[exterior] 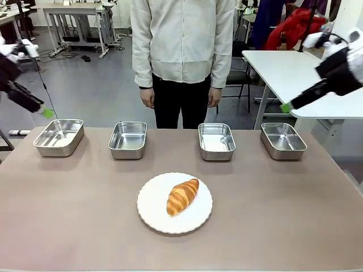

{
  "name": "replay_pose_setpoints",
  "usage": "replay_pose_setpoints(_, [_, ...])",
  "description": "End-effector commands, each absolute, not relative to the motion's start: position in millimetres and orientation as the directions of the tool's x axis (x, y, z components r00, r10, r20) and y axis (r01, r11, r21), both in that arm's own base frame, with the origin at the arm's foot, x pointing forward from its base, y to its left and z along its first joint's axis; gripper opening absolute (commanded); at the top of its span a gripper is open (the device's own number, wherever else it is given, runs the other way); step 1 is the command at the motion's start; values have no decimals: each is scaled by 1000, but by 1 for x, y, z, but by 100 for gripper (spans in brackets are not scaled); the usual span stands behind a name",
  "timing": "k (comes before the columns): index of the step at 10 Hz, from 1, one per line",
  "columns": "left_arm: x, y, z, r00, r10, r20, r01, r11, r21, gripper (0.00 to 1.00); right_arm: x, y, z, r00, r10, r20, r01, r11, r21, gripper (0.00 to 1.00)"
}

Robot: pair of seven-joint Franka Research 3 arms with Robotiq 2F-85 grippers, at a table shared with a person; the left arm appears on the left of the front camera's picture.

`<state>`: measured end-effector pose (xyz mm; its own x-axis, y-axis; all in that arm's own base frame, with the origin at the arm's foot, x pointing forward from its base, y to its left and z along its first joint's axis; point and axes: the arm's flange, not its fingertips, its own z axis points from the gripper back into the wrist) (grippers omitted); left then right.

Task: Place the bread in the container.
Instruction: Place the Butter Roll into the Airtight Container indicated by the human.

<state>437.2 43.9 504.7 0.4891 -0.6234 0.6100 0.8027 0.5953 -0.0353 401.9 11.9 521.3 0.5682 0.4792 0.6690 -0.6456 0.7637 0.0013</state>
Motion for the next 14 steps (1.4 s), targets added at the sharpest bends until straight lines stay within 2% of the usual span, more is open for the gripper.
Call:
replay_pose_setpoints(1, [466, 101, 495, 474, -615, 630, 839, 532, -112, 100, 404, -23, 519, 515, 498, 698, -715, 698, 30, 100])
replay_pose_setpoints(3, [464, 126, 490, 487, -580, 653, 831, 539, -140, 100, 399, -38, 511, 484, 494, 722, -729, 684, 21, 100])
replay_pose_setpoints(4, [444, 106, 494, 456, -604, 653, 839, 537, -88, 100, 397, -27, 518, 533, 495, 686, -692, 721, 18, 100])
replay_pose_setpoints(9, [451, 107, 497, 460, -624, 632, 843, 530, -91, 100, 396, -25, 517, 530, 506, 681, -695, 719, 7, 100])
replay_pose_setpoints(14, [439, 150, 545, 432, -508, 745, 835, 538, -118, 100, 412, -76, 548, 491, 410, 769, -692, 720, 57, 100])
